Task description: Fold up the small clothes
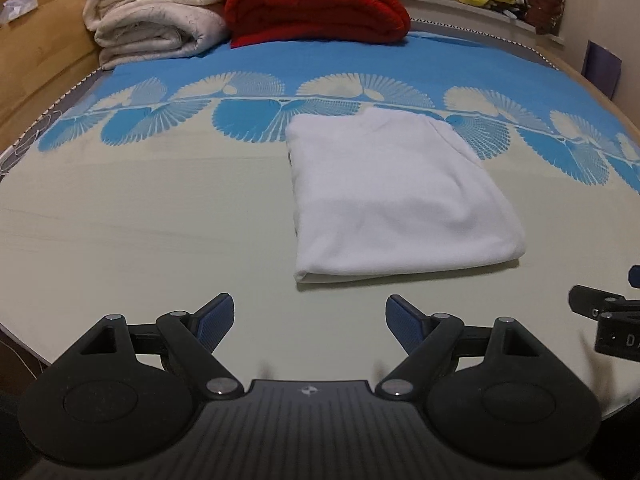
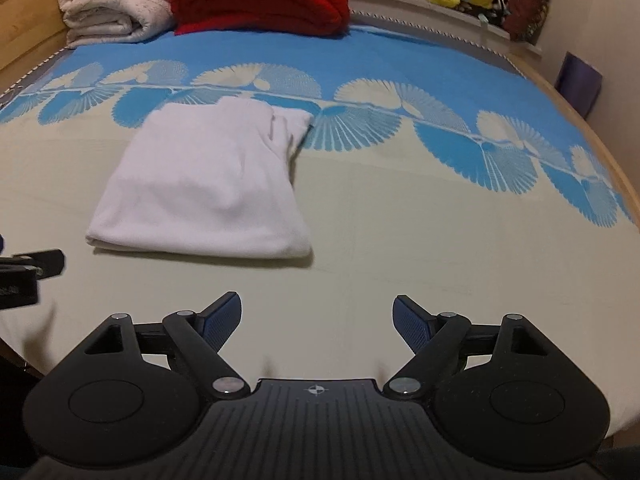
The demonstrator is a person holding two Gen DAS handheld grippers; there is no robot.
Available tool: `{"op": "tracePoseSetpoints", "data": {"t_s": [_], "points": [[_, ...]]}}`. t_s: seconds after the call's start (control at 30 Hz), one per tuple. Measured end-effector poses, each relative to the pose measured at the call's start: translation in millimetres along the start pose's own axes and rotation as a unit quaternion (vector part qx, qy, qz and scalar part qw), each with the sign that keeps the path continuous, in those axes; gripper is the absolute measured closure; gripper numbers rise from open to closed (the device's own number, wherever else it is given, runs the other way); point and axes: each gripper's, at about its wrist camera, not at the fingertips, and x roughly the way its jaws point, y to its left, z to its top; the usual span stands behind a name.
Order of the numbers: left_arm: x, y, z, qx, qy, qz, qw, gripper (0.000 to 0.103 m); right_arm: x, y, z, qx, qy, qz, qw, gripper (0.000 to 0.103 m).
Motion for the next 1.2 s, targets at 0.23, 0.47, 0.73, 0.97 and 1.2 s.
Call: {"op": "tracePoseSetpoints", "data": {"t_s": [0.23,0.47,0.73,0.97,1.2], "points": [[-3.2,-3.5,1.4,-0.007,-0.012,-0.014,0.9998,0.016,-1.0,3.5,3.0,0.004,-0.006,0.007,1.000,0.018],[-2.2,-0.7,2.5,-0.017,-0.015,-0.018,0.9996,0.016,1.1,0.2,4.2,0.014,-0.004,0.004,1.000,0.018],[-2.9,0.2,2.0,-0.017,-0.015,-0.019,0.9996,0.015,0.8,2.2,4.1,0.014,-0.005,0.003,1.000,0.018],[-2.9,1.4,1.9,-0.019,-0.013,-0.018,0.9996,0.015,1.0,2.3,4.1,0.014,-0.005,0.003,1.000,0.018],[-3.3,0.5,1.2,-0.018,-0.014,-0.018,0.9996,0.015,1.0,2.9,4.0,0.015,-0.005,0.003,1.000,0.018]]}}
